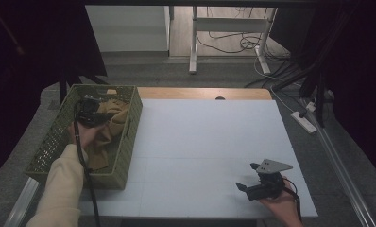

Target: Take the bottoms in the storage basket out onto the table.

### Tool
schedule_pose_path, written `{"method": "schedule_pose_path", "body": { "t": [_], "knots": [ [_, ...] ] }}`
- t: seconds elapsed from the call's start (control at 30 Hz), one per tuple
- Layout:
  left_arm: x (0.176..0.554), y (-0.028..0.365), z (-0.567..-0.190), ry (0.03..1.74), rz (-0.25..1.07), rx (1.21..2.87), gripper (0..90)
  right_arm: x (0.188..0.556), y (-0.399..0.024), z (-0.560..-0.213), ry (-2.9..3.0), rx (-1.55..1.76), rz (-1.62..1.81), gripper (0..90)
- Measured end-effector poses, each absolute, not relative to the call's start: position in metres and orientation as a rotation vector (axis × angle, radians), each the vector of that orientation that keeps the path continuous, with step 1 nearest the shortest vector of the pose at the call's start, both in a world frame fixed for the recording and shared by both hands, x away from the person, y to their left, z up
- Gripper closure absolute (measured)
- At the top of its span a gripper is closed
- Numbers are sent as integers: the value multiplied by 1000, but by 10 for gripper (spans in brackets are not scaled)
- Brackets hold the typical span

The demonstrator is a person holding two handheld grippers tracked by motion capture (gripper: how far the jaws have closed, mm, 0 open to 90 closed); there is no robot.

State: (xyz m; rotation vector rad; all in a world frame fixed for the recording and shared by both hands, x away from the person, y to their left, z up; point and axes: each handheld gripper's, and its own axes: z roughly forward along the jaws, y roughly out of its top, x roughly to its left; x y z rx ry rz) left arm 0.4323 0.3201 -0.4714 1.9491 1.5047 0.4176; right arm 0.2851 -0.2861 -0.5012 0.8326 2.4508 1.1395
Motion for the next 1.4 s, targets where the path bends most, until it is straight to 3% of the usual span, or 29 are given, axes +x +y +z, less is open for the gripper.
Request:
{"method": "schedule_pose_path", "body": {
  "t": [0.6,1.4],
  "knots": [
    [408,323,-445,1440,499,1905,784,285,-286,-502,2454,836,1135,68],
    [372,329,-434,1348,511,1775,783,285,-285,-503,2459,848,1140,68]
  ]
}}
